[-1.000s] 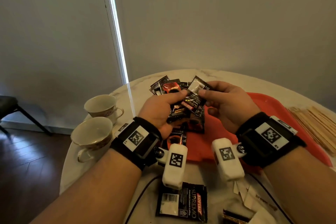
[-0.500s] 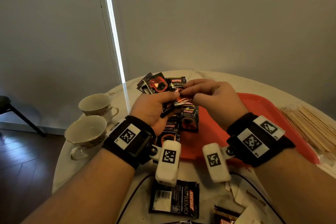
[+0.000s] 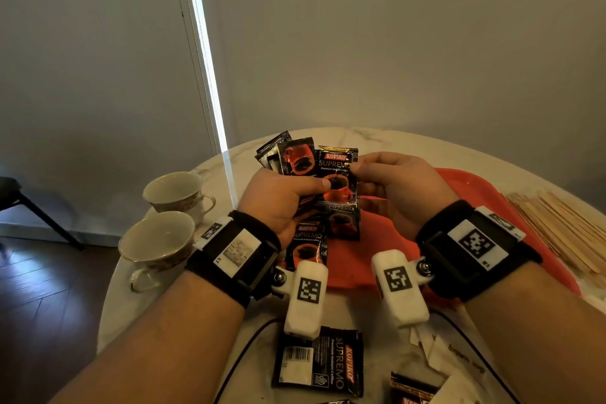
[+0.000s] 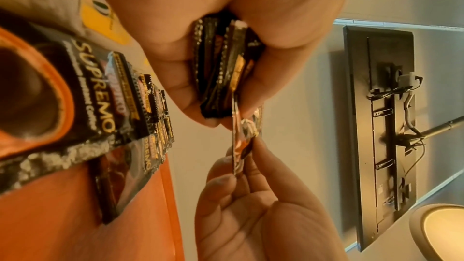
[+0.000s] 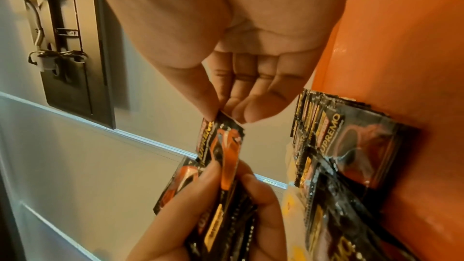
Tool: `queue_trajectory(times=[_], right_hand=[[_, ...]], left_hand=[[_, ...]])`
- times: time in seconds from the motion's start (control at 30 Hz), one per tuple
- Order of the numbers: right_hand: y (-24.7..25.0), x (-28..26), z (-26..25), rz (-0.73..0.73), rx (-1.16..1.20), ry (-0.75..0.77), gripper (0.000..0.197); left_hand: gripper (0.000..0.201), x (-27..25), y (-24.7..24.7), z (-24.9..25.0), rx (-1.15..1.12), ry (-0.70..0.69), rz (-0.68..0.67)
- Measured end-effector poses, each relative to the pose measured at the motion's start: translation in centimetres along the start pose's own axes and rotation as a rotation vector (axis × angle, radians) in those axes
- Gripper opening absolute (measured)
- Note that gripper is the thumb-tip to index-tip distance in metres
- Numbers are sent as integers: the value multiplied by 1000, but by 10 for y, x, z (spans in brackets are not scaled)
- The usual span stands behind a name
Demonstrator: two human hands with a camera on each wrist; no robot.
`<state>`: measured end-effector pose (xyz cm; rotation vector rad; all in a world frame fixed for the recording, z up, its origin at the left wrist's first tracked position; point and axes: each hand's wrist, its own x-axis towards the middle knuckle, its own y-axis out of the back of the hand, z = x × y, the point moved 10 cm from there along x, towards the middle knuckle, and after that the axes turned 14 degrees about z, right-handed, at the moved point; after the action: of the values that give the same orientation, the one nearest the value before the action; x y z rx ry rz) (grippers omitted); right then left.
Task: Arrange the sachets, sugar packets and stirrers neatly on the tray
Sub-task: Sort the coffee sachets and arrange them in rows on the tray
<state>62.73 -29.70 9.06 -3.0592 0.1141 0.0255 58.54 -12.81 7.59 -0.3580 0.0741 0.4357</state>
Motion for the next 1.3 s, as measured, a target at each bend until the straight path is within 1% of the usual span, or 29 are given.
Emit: queue_trajectory(times=[0.07,0.13,0.17,0.23,0.3,0.4,0.63,0.73,1.0,1.2,1.3], right_hand=[[4,1,5,17,-22,-17,14],[16,3,16,67,-63,-70,8],[24,3,24,100,-79,-111,9],[38,2,42,144,-104,-218,9],[44,-1,56,149,-133,-323,9],[42,-5,65,116,-183,-388,10],[35,-5,65,80,-198,-397,3],[33,-6,60,66,-188,-361,1],[33,-8,55,51,-283,-304,9],[31,-16,53,37,-364,-294,21],[30,-18,50,23,-396,-275,24]], left_hand=[[10,3,2,-2,-19,2,28],[21,8,8,-1,-77,5,75],[23,10,11,1,-111,4,100],[20,12,16,6,-157,-8,130],[21,13,18,9,-164,-18,144],[29,13,18,7,-155,-19,147],[32,18,19,5,-122,-12,130],[31,18,17,4,-121,-12,113],[33,16,16,3,-129,6,111],[33,15,16,4,-145,18,107],[35,15,17,4,-146,22,113]])
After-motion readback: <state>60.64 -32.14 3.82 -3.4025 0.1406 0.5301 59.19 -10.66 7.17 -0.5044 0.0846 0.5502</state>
